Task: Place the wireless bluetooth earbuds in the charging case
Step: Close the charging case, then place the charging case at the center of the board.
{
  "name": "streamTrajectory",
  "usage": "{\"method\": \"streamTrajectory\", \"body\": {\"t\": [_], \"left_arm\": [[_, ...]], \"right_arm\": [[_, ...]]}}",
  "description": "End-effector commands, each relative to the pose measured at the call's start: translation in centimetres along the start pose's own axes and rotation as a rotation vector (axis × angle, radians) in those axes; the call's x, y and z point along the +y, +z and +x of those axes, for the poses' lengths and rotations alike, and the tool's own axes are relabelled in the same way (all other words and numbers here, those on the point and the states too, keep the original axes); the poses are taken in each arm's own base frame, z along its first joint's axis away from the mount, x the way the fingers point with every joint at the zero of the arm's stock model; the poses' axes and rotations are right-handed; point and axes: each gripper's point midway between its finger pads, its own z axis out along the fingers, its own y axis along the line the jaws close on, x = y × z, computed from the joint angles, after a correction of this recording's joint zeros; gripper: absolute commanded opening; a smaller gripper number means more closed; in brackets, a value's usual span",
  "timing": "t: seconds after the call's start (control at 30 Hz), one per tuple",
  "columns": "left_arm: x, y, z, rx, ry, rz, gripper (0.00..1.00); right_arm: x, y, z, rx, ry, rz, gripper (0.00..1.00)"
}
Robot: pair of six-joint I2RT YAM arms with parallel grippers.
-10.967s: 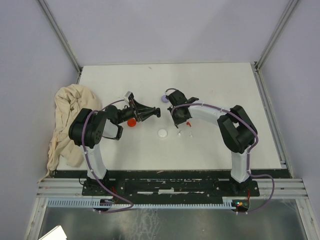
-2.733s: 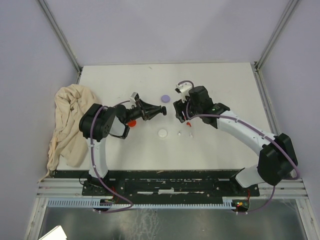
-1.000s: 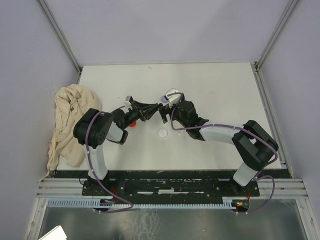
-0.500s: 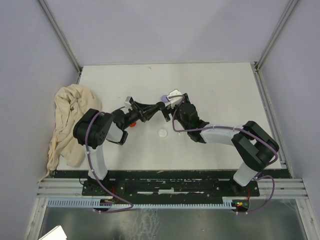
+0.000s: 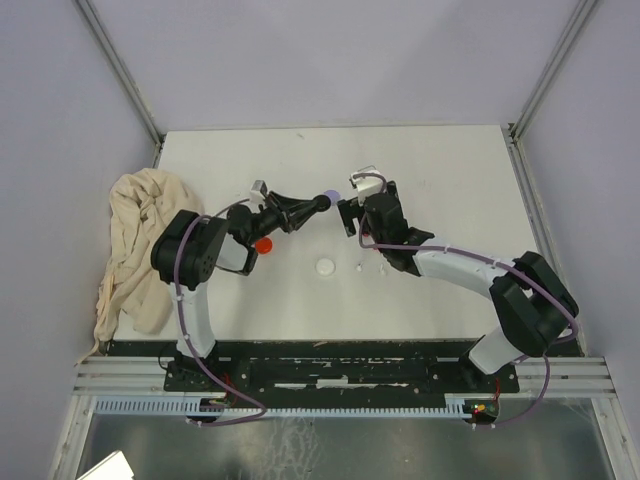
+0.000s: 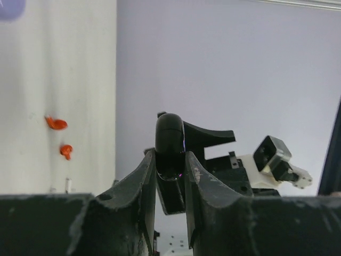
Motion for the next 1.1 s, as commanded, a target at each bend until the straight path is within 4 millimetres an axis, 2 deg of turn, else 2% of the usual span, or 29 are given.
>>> {"method": "streamTrajectory", "body": {"t": [0.0,0.13,0.23,0.5,0.77,0.9,1.07], "left_arm": [[2.6,1.5,-2.9,-0.025,0.195,-0.123,0.03],[4.1,2.7,-5.4,-0.054,0.299,-0.241,0.03],[5.2,3.4,-6.9,-0.069,0.334,-0.334,0.03],[7.7,3.8,-9.7,-0.099,0.393,-0.481,0.03],[9.2,3.3,-10.8,-0.103,0.390,-0.523,0.04],[9.3,2.9,-11.3,-0.109,0.394,-0.534,0.14],[9.3,2.3,-11.7,-0.111,0.389,-0.538,0.38]], "right_arm": [[-0.9,-1.0,-0.9,0.060,0.051,0.024,1.00],[-1.4,-1.3,-0.7,0.091,0.062,0.033,1.00],[-0.9,-1.3,0.0,0.146,0.070,-0.001,1.00],[3.4,-1.0,1.3,0.259,0.066,-0.224,0.97],[7.4,-0.5,3.5,0.369,0.043,-0.347,0.93],[9.0,-0.4,3.9,0.382,0.027,-0.377,0.93],[10.3,-0.3,4.0,0.388,0.014,-0.400,0.93]]}}
